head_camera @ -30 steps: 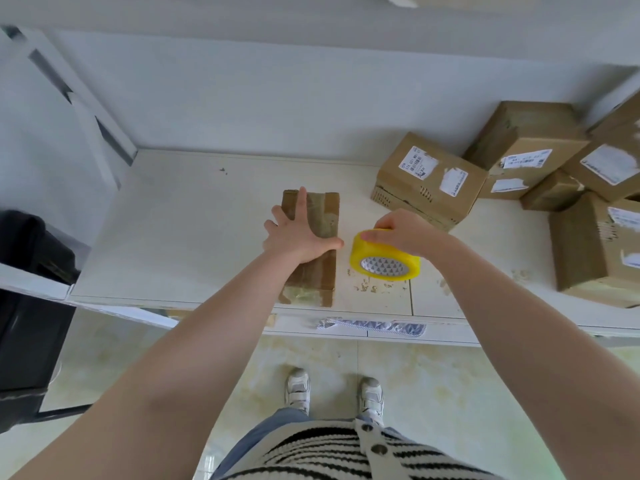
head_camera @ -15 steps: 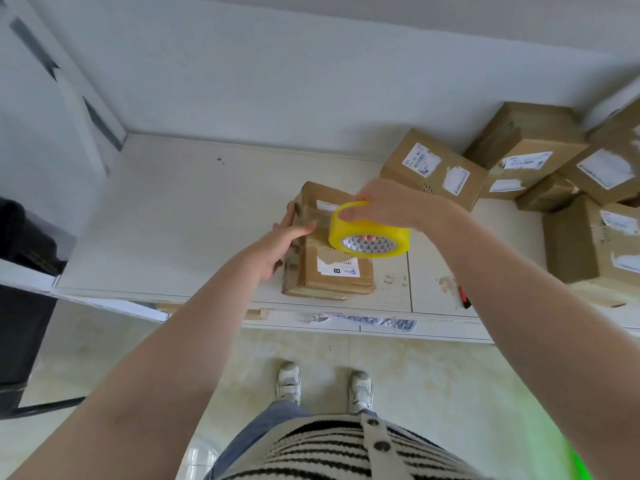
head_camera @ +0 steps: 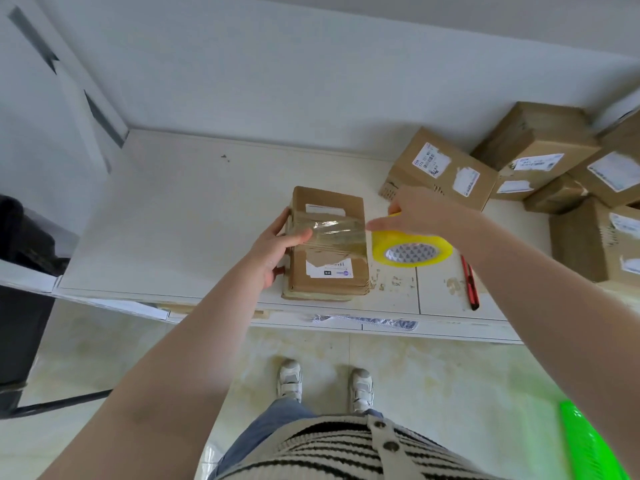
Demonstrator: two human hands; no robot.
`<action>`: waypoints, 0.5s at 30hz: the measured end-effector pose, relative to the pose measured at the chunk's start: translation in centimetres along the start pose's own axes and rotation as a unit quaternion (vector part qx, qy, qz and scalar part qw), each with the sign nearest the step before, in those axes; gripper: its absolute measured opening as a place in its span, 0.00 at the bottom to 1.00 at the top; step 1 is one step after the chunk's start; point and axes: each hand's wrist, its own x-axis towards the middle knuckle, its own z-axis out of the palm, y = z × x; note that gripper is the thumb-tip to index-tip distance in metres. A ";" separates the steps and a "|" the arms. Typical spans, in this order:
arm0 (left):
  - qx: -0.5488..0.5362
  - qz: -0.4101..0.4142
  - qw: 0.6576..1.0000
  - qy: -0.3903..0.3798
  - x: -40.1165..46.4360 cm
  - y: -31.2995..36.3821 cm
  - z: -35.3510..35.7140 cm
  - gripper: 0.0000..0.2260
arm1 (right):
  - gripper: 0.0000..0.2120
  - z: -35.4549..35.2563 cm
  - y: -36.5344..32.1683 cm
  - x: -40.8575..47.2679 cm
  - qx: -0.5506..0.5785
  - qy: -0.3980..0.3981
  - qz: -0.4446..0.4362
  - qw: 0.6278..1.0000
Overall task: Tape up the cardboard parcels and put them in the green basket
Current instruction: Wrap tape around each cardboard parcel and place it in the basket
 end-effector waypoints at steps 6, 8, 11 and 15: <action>-0.008 -0.002 1.000 -0.010 0.5 -0.3 -0.7 0.45 | 0.31 2.8 0.2 1.4 0.026 -0.019 0.036 0.999; -0.006 -0.007 1.000 -0.007 0.6 -0.4 -0.9 0.44 | 0.30 3.5 0.1 1.8 0.037 -0.023 0.045 0.998; -0.003 -0.002 1.000 -0.003 0.8 -0.5 -1.2 0.41 | 0.30 4.8 0.2 2.8 0.055 -0.040 0.044 0.997; 0.050 0.048 0.998 -0.001 0.9 -0.6 -1.4 0.27 | 0.29 6.6 0.4 3.7 0.094 -0.049 0.050 0.993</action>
